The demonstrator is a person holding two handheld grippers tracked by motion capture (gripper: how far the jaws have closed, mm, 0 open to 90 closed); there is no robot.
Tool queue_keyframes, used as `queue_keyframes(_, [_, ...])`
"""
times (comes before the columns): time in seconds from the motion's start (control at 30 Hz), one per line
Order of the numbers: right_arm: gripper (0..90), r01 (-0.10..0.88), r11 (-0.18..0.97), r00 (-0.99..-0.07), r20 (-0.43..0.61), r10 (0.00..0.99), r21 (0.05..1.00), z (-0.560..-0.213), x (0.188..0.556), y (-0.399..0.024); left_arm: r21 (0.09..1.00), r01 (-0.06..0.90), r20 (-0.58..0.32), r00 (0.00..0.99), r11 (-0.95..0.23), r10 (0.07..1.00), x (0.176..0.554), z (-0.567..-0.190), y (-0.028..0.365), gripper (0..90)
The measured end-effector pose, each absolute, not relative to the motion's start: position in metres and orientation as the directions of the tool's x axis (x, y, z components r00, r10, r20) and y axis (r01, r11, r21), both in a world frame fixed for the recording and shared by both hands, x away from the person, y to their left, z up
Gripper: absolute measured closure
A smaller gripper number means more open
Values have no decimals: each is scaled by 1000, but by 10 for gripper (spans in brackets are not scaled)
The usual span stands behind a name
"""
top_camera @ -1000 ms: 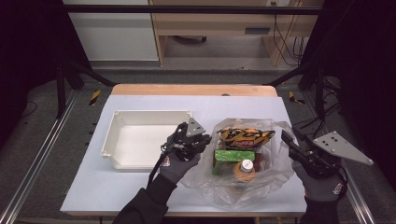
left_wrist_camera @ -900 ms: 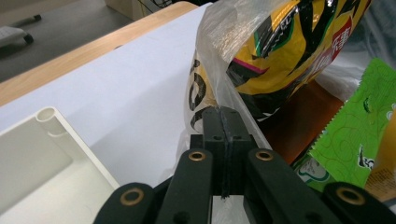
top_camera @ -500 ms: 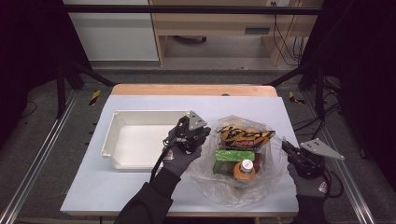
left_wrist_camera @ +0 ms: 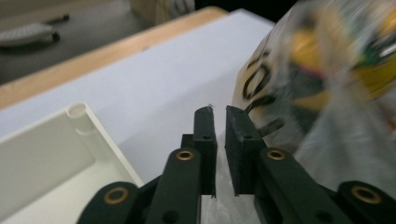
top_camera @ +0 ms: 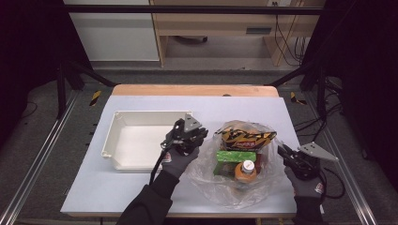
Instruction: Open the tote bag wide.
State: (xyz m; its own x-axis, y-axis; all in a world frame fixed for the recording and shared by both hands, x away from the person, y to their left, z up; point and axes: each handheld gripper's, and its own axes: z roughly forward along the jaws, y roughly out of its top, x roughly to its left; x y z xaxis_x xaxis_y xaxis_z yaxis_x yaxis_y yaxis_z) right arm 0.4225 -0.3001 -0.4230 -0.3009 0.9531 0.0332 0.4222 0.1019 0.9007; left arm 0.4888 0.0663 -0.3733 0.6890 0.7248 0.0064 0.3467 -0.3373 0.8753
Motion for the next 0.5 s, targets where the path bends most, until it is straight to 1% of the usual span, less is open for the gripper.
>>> queue_keyframes(0.03, [755,422,102,-301,33,953,901,-423,423,-300,875,347,6,689,-337,725,489,-373,66,789])
queue_keyframes(0.07, [726,410,101,-308,33,951,907,-421,420,-302,888,330,-1,696,-319,718,485,-368,72,789])
queue_keyframes(0.1, [688,397,100,-314,33,949,912,-418,418,-302,902,314,-11,704,-298,710,481,-363,76,744])
queue_keyframes(0.17, [590,359,107,-334,21,942,927,-409,413,-304,917,289,-24,727,-274,686,473,-354,82,691])
queue_keyframes(0.2, [563,346,115,-339,9,941,931,-406,412,-304,918,289,-31,738,-273,674,470,-351,83,655])
queue_keyframes(0.23, [513,318,114,-346,3,938,941,-398,408,-303,916,292,-36,742,-274,669,468,-350,83,596])
queue_keyframes(0.27, [494,301,111,-351,2,936,947,-393,406,-303,912,296,-41,754,-284,656,465,-350,80,567])
queue_keyframes(0.3, [494,301,111,-351,2,936,947,-393,406,-303,912,296,-41,754,-284,656,465,-350,80,535])
queue_keyframes(0.33, [454,271,104,-367,3,930,957,-382,403,-300,897,316,-50,768,-309,639,466,-352,72,495])
queue_keyframes(0.37, [454,271,104,-367,3,930,957,-382,403,-300,897,316,-50,768,-309,639,466,-352,72,476])
queue_keyframes(0.43, [426,254,111,-381,-6,924,961,-375,402,-297,878,329,-43,778,-348,627,470,-359,61,465])
queue_keyframes(0.47, [391,253,124,-400,-13,916,959,-369,404,-291,866,343,-47,780,-364,623,473,-364,55,448])
queue_keyframes(0.5, [391,253,124,-400,-13,916,959,-369,404,-291,866,343,-47,780,-364,623,473,-364,55,449])
